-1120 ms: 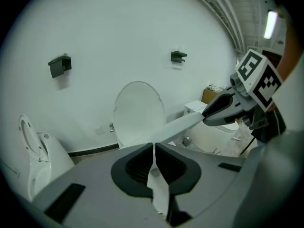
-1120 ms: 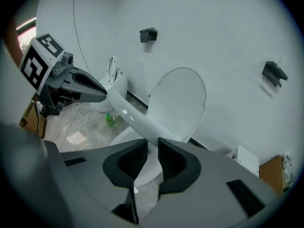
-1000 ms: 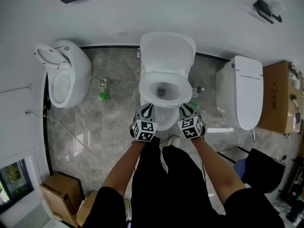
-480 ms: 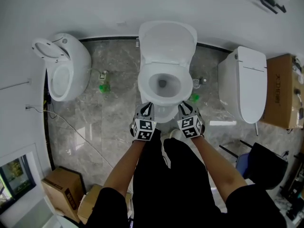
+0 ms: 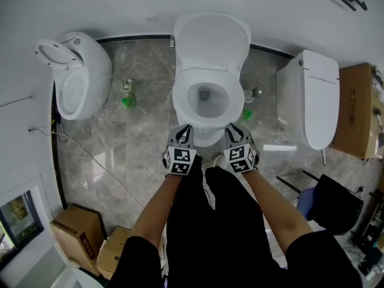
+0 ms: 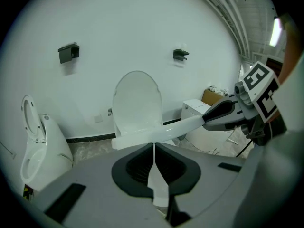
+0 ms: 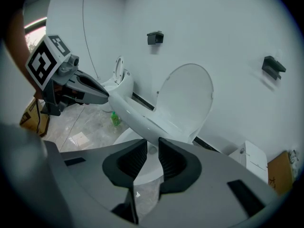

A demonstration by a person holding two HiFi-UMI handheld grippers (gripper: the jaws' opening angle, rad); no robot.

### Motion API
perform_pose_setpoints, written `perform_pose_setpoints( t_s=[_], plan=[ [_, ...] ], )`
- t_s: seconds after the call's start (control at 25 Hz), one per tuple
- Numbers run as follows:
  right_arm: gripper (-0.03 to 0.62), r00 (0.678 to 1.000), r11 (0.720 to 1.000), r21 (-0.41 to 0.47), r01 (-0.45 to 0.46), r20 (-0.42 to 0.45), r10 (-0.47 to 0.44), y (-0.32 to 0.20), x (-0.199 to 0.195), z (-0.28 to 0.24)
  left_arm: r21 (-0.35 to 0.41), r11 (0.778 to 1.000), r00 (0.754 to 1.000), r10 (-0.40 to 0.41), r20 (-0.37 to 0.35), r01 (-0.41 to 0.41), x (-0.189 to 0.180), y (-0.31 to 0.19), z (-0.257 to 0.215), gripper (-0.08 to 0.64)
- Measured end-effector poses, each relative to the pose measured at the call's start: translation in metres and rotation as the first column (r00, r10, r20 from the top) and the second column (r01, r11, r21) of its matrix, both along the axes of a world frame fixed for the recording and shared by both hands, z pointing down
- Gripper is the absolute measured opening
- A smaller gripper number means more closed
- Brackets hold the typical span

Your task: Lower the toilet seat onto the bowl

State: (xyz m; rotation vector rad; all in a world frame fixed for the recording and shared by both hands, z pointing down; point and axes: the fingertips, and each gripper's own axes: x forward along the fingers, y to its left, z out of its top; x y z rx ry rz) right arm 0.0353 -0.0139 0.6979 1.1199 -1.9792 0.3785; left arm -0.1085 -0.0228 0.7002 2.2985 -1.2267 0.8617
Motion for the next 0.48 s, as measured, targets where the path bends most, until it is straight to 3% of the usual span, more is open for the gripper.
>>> perform_pose_setpoints(
  t_s=[0.48],
  plan=[
    [0.089, 1.0, 1.0, 0.017, 0.004, -0.008, -0.004, 0.024, -0.004, 0.025, -0.017, 1.0, 1.0, -0.002, -0.014, 0.002, -0.003, 0.025, 0.026, 0.025]
  ],
)
